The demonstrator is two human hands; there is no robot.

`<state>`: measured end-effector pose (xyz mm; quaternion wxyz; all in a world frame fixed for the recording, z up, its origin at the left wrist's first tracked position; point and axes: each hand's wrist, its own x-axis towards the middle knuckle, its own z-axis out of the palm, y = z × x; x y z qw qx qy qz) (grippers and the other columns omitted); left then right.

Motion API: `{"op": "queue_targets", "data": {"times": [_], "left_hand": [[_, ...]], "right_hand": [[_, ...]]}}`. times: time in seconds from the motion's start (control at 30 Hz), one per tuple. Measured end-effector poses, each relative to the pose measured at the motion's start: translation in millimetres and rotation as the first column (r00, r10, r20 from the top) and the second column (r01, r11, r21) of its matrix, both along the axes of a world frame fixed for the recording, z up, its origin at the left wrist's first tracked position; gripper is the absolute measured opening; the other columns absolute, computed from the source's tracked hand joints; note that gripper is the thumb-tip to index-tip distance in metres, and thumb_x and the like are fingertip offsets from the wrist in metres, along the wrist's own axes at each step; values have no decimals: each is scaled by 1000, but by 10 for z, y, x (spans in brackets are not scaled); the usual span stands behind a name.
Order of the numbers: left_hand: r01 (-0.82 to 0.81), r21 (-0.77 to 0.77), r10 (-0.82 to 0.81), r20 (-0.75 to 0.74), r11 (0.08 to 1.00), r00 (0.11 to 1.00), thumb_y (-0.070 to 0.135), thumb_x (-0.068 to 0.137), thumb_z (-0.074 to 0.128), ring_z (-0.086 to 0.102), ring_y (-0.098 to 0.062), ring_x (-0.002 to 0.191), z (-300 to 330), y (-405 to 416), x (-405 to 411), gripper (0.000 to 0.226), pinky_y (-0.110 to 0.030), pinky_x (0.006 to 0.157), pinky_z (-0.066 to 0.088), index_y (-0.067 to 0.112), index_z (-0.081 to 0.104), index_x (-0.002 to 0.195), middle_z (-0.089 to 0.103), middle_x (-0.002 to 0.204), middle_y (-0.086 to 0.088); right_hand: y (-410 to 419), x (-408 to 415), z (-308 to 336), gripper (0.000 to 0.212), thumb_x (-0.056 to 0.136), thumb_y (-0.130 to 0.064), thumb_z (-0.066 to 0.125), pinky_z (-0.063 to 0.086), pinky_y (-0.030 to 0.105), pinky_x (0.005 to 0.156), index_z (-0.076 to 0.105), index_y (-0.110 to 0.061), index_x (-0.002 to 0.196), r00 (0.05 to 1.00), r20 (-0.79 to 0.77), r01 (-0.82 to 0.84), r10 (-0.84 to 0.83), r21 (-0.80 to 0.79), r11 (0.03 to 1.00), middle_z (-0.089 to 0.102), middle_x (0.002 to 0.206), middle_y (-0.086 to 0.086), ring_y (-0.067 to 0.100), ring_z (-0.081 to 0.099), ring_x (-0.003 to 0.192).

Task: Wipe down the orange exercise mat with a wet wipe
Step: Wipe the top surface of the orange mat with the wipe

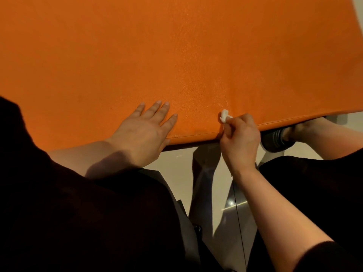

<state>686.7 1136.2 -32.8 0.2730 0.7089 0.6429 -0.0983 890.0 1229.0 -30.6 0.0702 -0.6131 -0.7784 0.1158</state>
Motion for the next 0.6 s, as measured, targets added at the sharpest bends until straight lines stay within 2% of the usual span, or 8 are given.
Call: {"op": "queue_targets", "data": {"times": [0.07, 0.1, 0.2, 0.27, 0.4, 0.43, 0.47, 0.6], "left_hand": [[-14, 10, 14, 28, 1000, 1000, 44, 102, 27, -9, -25, 149, 8, -9, -18, 64, -44, 121, 2, 21, -3, 154, -10, 161, -11], [-16, 11, 16, 37, 1000, 999, 44, 102, 27, -8, -23, 149, 11, -13, -33, 64, -42, 121, 2, 22, -1, 154, -10, 161, -10], [-32, 22, 30, 69, 999, 997, 43, 102, 28, -5, -19, 149, -3, -18, -90, 61, -36, 120, 2, 25, 2, 154, -8, 162, -5], [-58, 44, 54, 98, 997, 994, 43, 102, 28, -1, -17, 149, -9, -15, -123, 58, -33, 120, 4, 27, 6, 154, -3, 162, -3], [-87, 64, 79, 122, 994, 989, 43, 102, 33, 7, -15, 149, -3, -15, -157, 59, -31, 118, 10, 26, 13, 154, 4, 162, 0], [-96, 61, 88, 118, 993, 989, 44, 101, 36, 9, -15, 148, 5, -10, -167, 61, -31, 118, 12, 25, 13, 154, 6, 162, 0], [-106, 54, 100, 105, 993, 989, 45, 100, 39, 10, -16, 148, 12, -4, -181, 64, -32, 117, 14, 23, 14, 154, 7, 162, -1], [-142, -9, 142, 23, 990, 990, 55, 93, 47, 9, -20, 148, 25, 33, -253, 76, -43, 118, 13, 22, 15, 154, 6, 162, -5]], "right_hand": [[-199, -139, 4, 15, 84, 4, 59, 24, 14, 68, 70, 1, 93, 996, -56, 73, -72, 6, 997, 54, 90, 10, 29, 56, 81], [-353, -261, -2, 16, 83, 5, 60, 24, 12, 69, 70, 0, 94, 995, -87, 53, -55, -26, 998, 52, 90, 7, 26, 55, 81], [-714, -510, -18, 15, 81, 6, 61, 25, 13, 67, 68, -2, 92, 964, -173, -225, 200, -139, 964, 51, 87, 5, 14, 47, 77], [-618, -460, -33, 14, 79, 7, 62, 24, 13, 63, 68, -2, 88, 939, -185, -318, 289, -153, 935, 52, 84, 7, 15, 46, 75], [-345, -252, 7, 16, 84, 1, 63, 26, 11, 67, 72, -3, 97, 993, -115, 21, -29, -68, 997, 48, 87, -1, 24, 56, 79], [-399, -298, 17, 17, 86, 0, 63, 26, 11, 68, 72, -3, 99, 992, -117, 49, -55, -57, 997, 49, 88, 0, 23, 56, 80], [-492, -385, 11, 16, 86, -1, 63, 27, 12, 68, 71, -3, 99, 991, -131, 21, -28, -57, 998, 51, 88, 3, 22, 56, 80], [-821, -748, -81, 19, 84, -2, 61, 39, 21, 67, 69, -2, 101, 934, -253, -293, 251, -144, 945, 54, 89, 9, 21, 54, 79]]}}
